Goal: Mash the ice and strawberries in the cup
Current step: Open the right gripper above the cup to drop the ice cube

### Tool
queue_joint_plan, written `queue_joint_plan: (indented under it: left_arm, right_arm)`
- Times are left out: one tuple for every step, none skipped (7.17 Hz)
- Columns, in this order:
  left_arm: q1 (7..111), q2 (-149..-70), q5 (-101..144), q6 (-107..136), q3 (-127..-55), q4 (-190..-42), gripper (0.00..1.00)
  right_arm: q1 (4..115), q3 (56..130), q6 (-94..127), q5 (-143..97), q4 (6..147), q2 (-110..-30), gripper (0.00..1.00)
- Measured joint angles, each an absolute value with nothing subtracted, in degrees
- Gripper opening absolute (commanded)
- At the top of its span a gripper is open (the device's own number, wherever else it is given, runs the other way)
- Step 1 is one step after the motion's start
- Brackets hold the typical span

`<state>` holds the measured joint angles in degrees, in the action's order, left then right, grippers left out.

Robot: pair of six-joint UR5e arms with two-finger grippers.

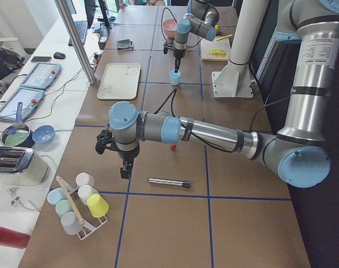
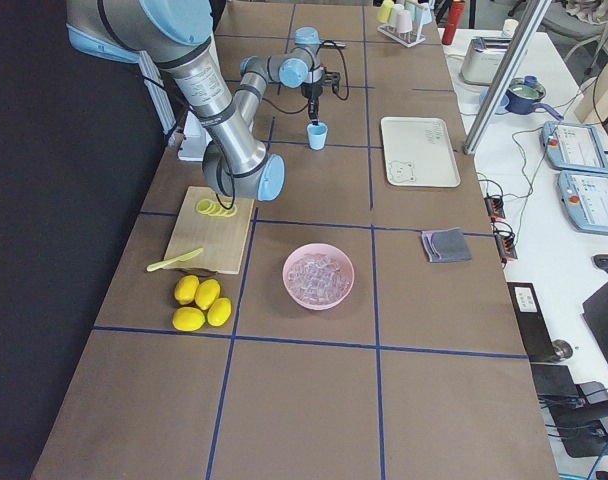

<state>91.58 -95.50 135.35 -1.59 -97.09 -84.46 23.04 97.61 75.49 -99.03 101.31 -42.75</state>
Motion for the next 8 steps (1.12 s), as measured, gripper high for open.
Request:
queue_joint_plan:
  left_arm:
    - [91.58, -95.52, 135.35, -1.59, -96.99, -84.46, 1.00]
    - [91.58, -95.51, 135.35, -1.59, -96.97, -84.46, 1.00]
    - [91.58, -95.50, 135.35, -1.56, -96.95, -84.46, 1.00]
    - [91.58, -95.51, 135.35, -1.53, -96.95, -84.46, 1.00]
    - [91.58, -95.53, 135.35, -1.50, -96.95, -84.46, 1.00]
    - [91.58, -95.53, 135.35, -1.48, -96.94, -84.46, 1.00]
    - [91.58, -95.56, 135.35, -1.48, -96.96, -84.48, 1.00]
    - [91.57, -95.59, 135.35, -1.55, -96.99, -84.52, 1.00]
  right_arm:
    - [23.08, 97.60, 75.49, -99.05, 101.28, -42.73, 0.50]
    - [23.10, 97.61, 75.50, -99.05, 101.26, -42.72, 0.53]
    - [23.11, 97.63, 75.50, -99.05, 101.25, -42.72, 0.62]
    - [23.11, 97.67, 75.50, -99.05, 101.25, -42.72, 0.71]
    - [23.12, 97.70, 75.50, -99.04, 101.25, -42.71, 0.95]
    - [23.12, 97.80, 75.50, -99.00, 101.25, -42.69, 0.99]
    - [23.12, 97.99, 75.50, -98.97, 101.25, -42.66, 0.99]
    - [23.14, 98.29, 75.63, -98.97, 101.26, -42.55, 0.99]
